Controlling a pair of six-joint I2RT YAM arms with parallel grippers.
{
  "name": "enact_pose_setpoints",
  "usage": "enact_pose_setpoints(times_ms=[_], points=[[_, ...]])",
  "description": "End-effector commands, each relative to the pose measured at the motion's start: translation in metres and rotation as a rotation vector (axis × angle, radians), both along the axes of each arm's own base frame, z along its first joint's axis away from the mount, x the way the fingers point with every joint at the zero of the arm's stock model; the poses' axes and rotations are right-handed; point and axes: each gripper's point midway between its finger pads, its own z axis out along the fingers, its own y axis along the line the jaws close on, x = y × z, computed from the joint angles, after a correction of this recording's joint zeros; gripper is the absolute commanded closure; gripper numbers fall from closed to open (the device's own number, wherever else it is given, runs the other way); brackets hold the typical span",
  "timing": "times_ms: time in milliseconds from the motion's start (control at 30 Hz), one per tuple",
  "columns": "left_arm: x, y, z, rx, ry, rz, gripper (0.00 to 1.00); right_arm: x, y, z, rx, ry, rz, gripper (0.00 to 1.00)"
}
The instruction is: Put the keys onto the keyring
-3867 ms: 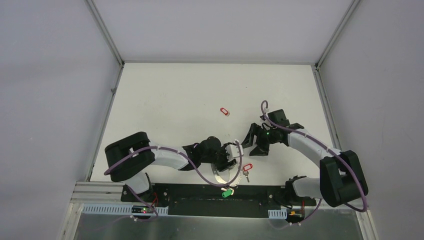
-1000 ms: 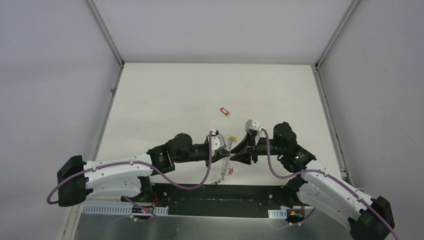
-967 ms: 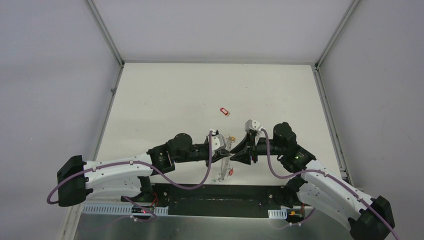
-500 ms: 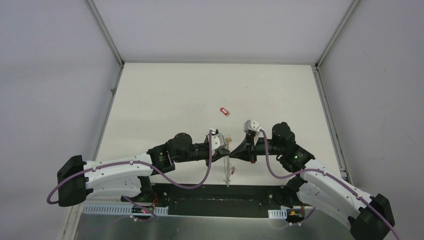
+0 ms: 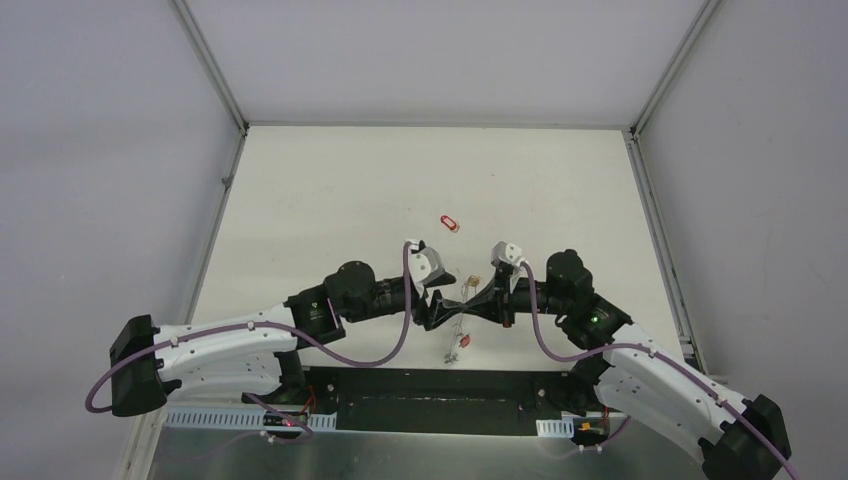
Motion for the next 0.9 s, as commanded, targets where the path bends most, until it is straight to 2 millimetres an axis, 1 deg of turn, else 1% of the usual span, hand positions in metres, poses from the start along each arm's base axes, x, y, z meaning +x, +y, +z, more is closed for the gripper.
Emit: enact_pose_setpoints(times_ms=[0, 33, 67, 133, 233, 267, 367, 500, 533, 600, 633, 767, 833, 867], points=[[0.015, 0.006, 0.026, -0.083, 0.108, 0.127, 0.31, 0.007, -0.002, 0.009, 0.008, -0.055, -0.031, 1.00], [0.025, 0.010, 0.025, -0.088, 0.158, 0.190, 0.25, 0.006, -0.003, 0.007, 0.002, -0.052, -0.030, 1.00], [0.032, 0.013, 0.023, -0.085, 0.194, 0.227, 0.23, 0.005, -0.004, 0.005, -0.001, -0.047, -0.030, 1.00], [0.046, 0.016, 0.019, -0.063, 0.248, 0.266, 0.22, 0.002, -0.006, 0.007, 0.008, -0.046, -0.033, 1.00], [0.070, 0.018, 0.005, -0.025, 0.374, 0.308, 0.21, -0.006, -0.012, 0.004, -0.003, -0.003, -0.046, 1.00], [0.083, 0.021, -0.001, -0.016, 0.425, 0.343, 0.21, -0.007, -0.015, 0.004, -0.005, 0.007, -0.060, 1.00], [0.108, 0.021, -0.024, 0.062, 0.514, 0.399, 0.21, -0.008, -0.025, 0.004, -0.016, 0.037, -0.131, 1.00], [0.138, 0.008, -0.053, 0.172, 0.578, 0.418, 0.22, -0.009, -0.040, 0.008, -0.017, 0.054, -0.216, 1.00], [0.146, 0.004, -0.059, 0.193, 0.596, 0.418, 0.24, -0.011, -0.043, 0.009, -0.015, 0.057, -0.231, 1.00], [0.165, -0.006, -0.081, 0.257, 0.660, 0.452, 0.29, -0.013, -0.049, 0.011, -0.012, 0.061, -0.256, 1.00], [0.174, -0.009, -0.088, 0.284, 0.689, 0.470, 0.31, -0.015, -0.052, 0.011, -0.015, 0.066, -0.263, 1.00], [0.204, -0.026, -0.124, 0.423, 0.763, 0.490, 0.39, -0.020, -0.054, 0.015, -0.010, 0.067, -0.254, 1.00], [0.218, -0.034, -0.136, 0.475, 0.750, 0.483, 0.41, -0.022, -0.054, 0.016, -0.014, 0.075, -0.244, 1.00], [0.224, -0.035, -0.144, 0.511, 0.738, 0.486, 0.40, -0.023, -0.053, 0.016, -0.018, 0.080, -0.238, 1.00]])
